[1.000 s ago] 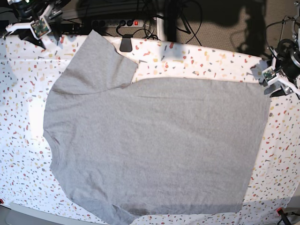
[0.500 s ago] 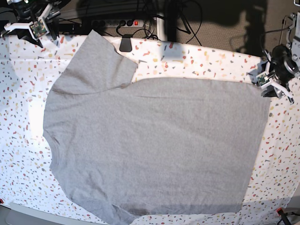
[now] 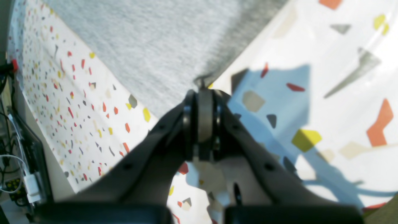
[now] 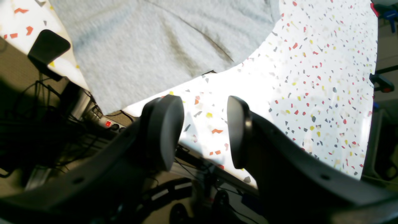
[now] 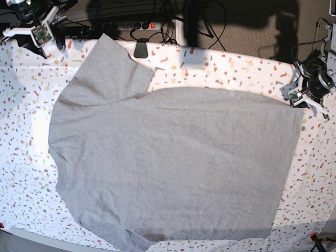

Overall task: Fold the T-shirt properly
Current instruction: 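Move both grippers down toward the shirt's shoulder corners, then grasp the shirt's shoulder edges with both grippers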

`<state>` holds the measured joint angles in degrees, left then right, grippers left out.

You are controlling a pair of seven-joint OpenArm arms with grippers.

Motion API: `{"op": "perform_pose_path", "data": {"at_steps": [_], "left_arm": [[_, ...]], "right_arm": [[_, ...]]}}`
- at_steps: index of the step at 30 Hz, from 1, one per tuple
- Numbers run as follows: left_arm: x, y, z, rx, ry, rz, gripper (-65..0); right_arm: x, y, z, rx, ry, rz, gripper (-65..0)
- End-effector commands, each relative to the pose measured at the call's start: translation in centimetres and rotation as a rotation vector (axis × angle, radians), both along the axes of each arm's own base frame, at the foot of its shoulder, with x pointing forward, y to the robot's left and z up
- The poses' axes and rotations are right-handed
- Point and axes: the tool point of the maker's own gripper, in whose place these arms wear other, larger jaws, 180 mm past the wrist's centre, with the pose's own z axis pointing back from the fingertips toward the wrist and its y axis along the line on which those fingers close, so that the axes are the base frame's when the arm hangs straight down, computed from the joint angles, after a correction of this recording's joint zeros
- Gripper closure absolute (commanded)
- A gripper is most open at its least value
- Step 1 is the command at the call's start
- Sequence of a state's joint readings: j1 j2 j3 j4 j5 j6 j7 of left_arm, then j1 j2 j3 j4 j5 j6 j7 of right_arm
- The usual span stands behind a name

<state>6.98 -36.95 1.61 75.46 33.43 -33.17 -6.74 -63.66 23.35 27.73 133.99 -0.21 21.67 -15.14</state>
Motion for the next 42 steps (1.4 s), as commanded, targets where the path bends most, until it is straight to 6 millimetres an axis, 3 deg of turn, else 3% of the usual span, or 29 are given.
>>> {"op": "perform_pose_path", "data": {"at_steps": [1, 4, 7, 14, 17, 24, 31, 42], "left_arm": [[0.4, 0.8, 0.7, 0.024, -0.013, 0.0, 0.0], [0.4, 0.7, 0.7, 0.02, -0.014, 0.001, 0.0], [0.4, 0.6, 0.6, 0.018, -0.013, 0.001, 0.0], [0.5, 0.6, 0.7, 0.018, -0.015, 0.001, 0.0], [0.5, 0.6, 0.7, 0.018, -0.016, 0.001, 0.0], [0.5, 0.6, 0.7, 0.019, -0.016, 0.001, 0.0], [0.5, 0.6, 0.7, 0.019, -0.016, 0.001, 0.0], [0.9, 1.5, 0.9, 0.054, -0.039, 0.032, 0.0]], "right_arm": [[0.3, 0.1, 0.8, -0.022, -0.029, 0.022, -27.4], [0.6, -0.2, 1.0, -0.106, -0.036, 0.074, -28.5], [1.3, -0.6, 1.2, -0.183, -0.043, 0.147, -33.8], [3.5, -2.0, 0.8, -0.314, -0.091, 0.242, -34.2], [3.5, -1.7, -0.7, -0.335, -0.066, 0.272, -34.2], [4.2, -0.5, -6.9, -0.397, 0.014, 0.38, -34.2], [6.2, 0.9, -9.5, -0.449, 0.012, 0.465, -34.2], [8.4, -2.8, -12.8, -0.541, 0.082, 0.457, -34.1]]}}
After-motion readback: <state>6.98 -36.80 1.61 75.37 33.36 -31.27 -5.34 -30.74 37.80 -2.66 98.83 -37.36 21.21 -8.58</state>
